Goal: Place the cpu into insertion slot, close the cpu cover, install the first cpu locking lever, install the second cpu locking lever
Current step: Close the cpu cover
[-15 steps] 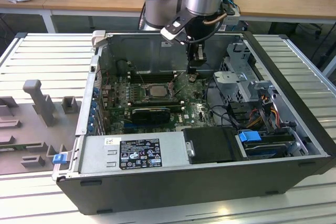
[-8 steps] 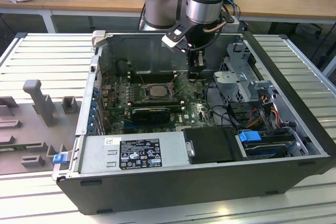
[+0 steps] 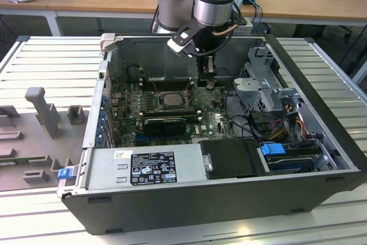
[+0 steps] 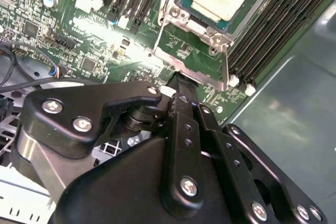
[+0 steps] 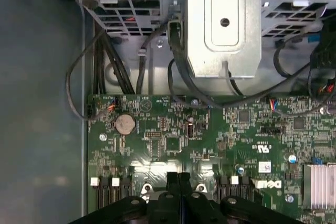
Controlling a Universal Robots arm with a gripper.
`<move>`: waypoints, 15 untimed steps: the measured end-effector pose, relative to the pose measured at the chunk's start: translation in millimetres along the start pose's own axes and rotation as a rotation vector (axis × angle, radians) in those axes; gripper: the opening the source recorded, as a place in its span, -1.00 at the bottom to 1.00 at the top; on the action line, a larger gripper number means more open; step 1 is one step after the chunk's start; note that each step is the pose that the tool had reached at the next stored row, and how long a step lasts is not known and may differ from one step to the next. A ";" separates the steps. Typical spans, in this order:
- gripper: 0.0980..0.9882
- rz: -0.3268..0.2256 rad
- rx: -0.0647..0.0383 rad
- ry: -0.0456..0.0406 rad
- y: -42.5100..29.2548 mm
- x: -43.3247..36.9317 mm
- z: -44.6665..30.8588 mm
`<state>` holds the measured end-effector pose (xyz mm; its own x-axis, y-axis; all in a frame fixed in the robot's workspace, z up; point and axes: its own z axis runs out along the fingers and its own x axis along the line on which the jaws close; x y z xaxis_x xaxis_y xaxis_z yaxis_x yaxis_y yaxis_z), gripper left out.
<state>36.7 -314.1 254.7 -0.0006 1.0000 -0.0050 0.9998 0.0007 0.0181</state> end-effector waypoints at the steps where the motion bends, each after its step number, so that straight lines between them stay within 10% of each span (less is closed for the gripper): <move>1: -0.98 0.000 0.000 0.0000 -1.2 0.0 0.0; 15: -0.98 0.000 0.000 0.0000 -17.4 0.1 0.0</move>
<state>19.4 -314.1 254.4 -0.0007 1.0000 -0.0050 0.9998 0.0008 0.0181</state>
